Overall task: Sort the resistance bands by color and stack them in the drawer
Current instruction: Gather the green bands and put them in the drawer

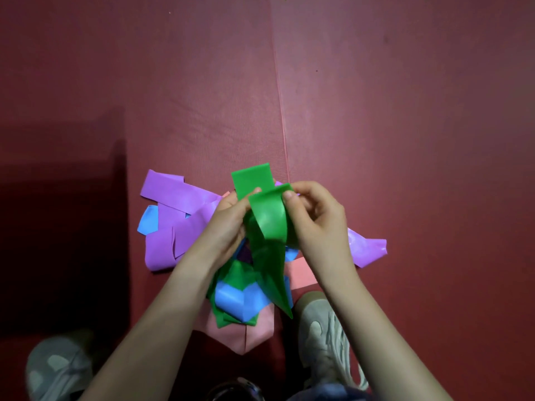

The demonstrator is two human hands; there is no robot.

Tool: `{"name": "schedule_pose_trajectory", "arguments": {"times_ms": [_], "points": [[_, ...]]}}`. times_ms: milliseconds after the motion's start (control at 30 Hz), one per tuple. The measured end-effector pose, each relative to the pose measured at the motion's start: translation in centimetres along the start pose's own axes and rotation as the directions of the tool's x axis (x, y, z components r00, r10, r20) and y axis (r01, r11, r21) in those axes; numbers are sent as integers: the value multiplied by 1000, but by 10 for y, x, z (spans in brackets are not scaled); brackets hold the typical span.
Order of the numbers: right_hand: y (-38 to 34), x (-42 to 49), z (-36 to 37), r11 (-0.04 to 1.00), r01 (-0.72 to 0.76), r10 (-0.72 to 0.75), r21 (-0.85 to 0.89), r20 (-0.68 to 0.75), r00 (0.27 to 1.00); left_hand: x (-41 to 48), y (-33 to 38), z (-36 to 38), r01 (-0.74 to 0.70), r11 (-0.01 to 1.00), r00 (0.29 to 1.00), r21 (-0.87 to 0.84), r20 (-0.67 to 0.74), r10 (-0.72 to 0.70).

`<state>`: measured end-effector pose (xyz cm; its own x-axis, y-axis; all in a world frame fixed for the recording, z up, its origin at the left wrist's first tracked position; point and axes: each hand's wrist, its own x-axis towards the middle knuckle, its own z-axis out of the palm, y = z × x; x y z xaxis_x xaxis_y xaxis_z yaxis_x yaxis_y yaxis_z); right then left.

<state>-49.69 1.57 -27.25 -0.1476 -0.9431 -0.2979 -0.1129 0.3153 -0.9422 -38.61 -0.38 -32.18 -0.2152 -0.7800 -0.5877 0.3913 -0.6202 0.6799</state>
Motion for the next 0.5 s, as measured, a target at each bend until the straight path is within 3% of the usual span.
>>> {"name": "schedule_pose_trajectory", "arguments": {"times_ms": [133, 300, 500], "points": [[6, 11, 8, 988, -96, 104, 118, -55, 993, 0, -4, 3, 33, 999, 999, 20, 17, -34], [10, 18, 14, 994, -74, 80, 76, -79, 994, 0, -1, 5, 56, 997, 995, 61, 82, -61], [19, 17, 18, 994, -92, 98, 51, -128, 987, 2, -1, 0, 95, 995, 983, -4, 159, -93]]}}
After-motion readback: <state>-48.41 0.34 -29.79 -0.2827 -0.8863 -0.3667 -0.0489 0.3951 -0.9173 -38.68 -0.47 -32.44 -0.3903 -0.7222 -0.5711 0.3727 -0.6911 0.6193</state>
